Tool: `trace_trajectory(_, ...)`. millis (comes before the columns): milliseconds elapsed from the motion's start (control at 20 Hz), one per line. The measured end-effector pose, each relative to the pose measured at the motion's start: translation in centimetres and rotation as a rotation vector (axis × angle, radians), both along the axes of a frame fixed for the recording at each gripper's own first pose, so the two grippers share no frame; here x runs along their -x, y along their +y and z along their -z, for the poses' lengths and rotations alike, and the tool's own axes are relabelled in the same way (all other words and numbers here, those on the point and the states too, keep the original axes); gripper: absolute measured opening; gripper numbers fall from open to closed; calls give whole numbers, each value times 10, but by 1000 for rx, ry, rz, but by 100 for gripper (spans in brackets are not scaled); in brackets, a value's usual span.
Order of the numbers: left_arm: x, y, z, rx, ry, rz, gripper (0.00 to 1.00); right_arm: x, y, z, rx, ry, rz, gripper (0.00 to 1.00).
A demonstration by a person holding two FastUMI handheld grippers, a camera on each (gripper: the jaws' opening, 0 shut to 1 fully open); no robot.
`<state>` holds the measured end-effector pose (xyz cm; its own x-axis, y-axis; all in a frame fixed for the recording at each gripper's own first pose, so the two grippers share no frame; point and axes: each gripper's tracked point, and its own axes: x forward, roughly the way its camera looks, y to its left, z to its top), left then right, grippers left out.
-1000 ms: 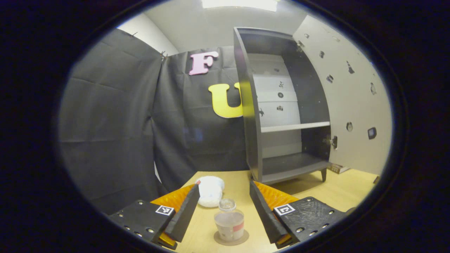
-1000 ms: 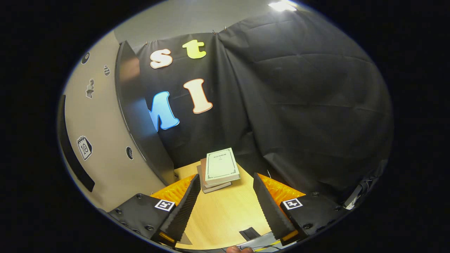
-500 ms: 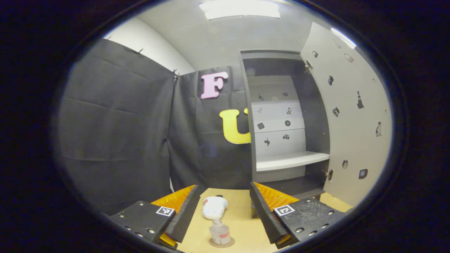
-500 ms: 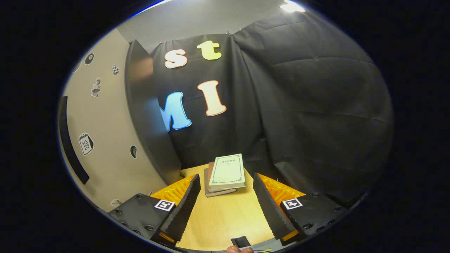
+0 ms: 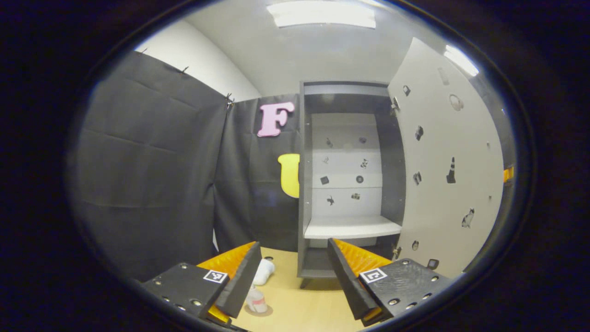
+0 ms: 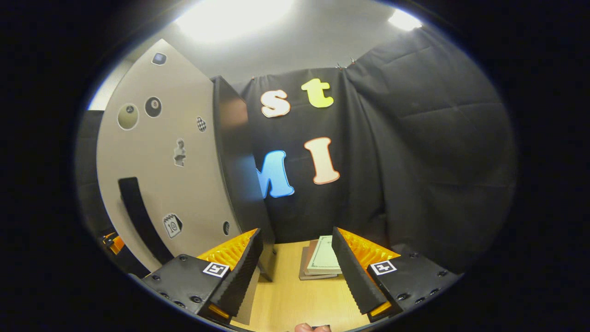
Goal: Open the cabinet door with the right hand, grasp the bottle in the cabinet with the left hand and place it on the coaster, then close the cabinet door with the right hand.
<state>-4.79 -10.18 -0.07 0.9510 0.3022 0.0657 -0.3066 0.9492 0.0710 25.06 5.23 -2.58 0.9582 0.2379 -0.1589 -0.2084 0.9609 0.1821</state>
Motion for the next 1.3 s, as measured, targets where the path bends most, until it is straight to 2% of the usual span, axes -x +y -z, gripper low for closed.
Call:
trace_trajectory(150, 11, -16, -12, -45, 19, -13, 87, 7, 21, -11, -16, -6, -75, 95)
trace_trajectory(350, 14, -36, -31, -13, 38, 29, 87, 17, 37, -23, -12, -22, -120, 95)
trace_trajectory(750, 7, -28, -38, 40, 60, 39, 88, 33, 63, -28, -12, -6, -110, 95)
trace_trajectory(950, 1, -4, -29, 69, 66, 32, 87, 42, 89, -26, 37, 4, -136, 95)
trace_trajectory(1300, -4, 42, -11, 80, 104, 36, 87, 47, 97, -29, 88, 20, -46, 95)
